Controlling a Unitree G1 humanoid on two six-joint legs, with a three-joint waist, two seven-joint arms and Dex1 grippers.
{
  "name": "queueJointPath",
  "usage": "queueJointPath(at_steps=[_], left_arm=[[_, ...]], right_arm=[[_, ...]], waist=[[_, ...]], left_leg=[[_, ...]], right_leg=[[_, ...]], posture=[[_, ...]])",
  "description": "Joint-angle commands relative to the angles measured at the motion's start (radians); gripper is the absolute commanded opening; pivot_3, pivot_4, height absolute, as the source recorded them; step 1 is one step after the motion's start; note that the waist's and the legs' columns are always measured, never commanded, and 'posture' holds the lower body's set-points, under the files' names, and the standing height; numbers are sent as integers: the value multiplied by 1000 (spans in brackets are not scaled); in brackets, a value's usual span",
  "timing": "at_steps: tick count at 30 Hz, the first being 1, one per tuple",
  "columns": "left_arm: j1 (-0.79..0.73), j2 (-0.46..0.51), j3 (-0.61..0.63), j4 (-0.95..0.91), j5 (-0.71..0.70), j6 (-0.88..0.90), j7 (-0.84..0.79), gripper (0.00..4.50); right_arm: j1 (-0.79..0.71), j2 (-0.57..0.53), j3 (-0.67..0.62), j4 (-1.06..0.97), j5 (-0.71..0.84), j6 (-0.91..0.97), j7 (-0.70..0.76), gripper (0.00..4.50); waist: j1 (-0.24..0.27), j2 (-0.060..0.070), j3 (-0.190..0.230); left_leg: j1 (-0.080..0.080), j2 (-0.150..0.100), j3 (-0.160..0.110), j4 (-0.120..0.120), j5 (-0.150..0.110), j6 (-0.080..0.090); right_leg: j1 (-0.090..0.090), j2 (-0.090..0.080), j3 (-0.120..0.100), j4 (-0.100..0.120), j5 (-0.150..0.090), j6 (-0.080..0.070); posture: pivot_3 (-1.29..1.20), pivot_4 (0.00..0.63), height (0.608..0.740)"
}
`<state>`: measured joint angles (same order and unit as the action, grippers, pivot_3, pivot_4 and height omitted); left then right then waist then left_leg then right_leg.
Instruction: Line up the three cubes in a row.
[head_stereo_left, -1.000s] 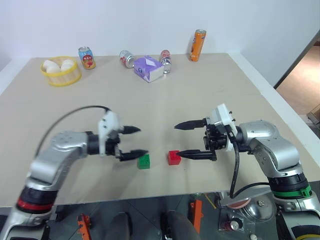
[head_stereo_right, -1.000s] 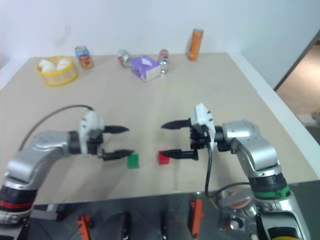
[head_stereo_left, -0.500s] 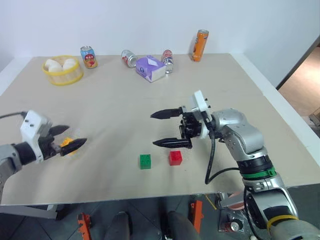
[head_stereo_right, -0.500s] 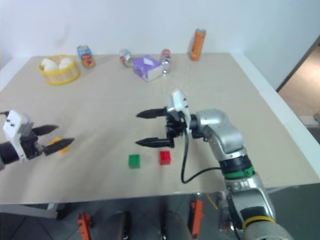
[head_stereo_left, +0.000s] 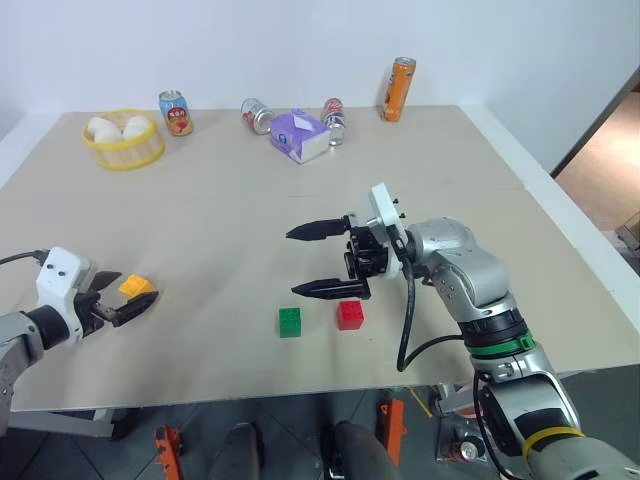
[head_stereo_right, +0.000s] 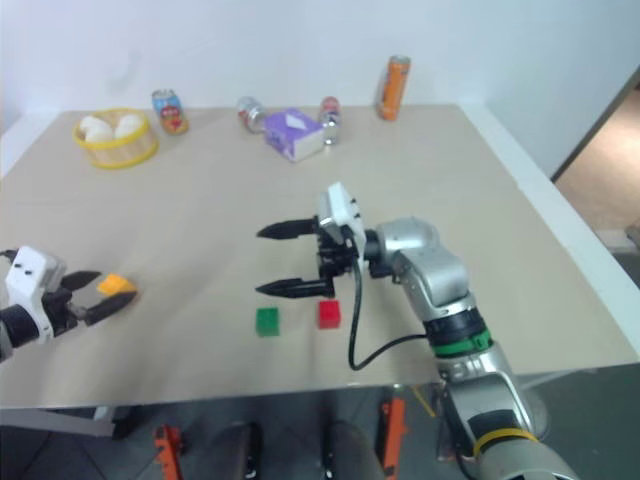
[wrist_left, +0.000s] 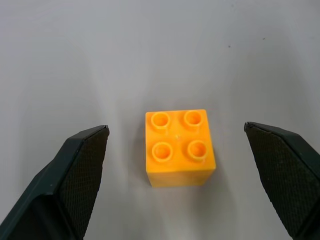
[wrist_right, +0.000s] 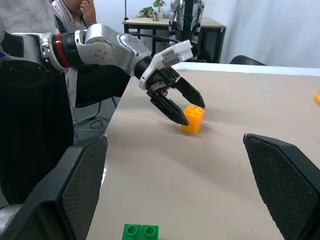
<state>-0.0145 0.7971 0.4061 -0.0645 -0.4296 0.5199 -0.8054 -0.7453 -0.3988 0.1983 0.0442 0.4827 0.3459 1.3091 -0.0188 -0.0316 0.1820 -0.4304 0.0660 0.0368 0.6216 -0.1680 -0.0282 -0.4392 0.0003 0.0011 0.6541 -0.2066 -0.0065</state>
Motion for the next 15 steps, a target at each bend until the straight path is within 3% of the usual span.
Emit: queueJointPath(at_steps=[1, 5, 15], left_arm=[[-31, -7, -23, 35, 14, -31, -1, 4487], [-41, -12, -44, 54, 15, -30, -7, 4487], [-54, -18, -61, 82, 26, -65, -28, 1345]], right_arm=[[-18, 3, -8, -19, 0, -5, -4, 4500], [-12, 0, -13, -31, 1, 1, -10, 4500], [-7, -10, -27, -40, 7, 9, -21, 4500]], waist=[[0, 0, 0], [0, 0, 0], [-1, 0, 0]], left_leg=[[0, 0, 0, 0, 0, 0], [0, 0, 1, 0, 0, 0], [0, 0, 1, 0, 0, 0]], right_leg=[[0, 0, 0, 0, 0, 0], [-1, 0, 1, 0, 0, 1], [-1, 0, 1, 1, 0, 0]], posture=[[0, 150, 740], [0, 150, 740], [0, 150, 740]])
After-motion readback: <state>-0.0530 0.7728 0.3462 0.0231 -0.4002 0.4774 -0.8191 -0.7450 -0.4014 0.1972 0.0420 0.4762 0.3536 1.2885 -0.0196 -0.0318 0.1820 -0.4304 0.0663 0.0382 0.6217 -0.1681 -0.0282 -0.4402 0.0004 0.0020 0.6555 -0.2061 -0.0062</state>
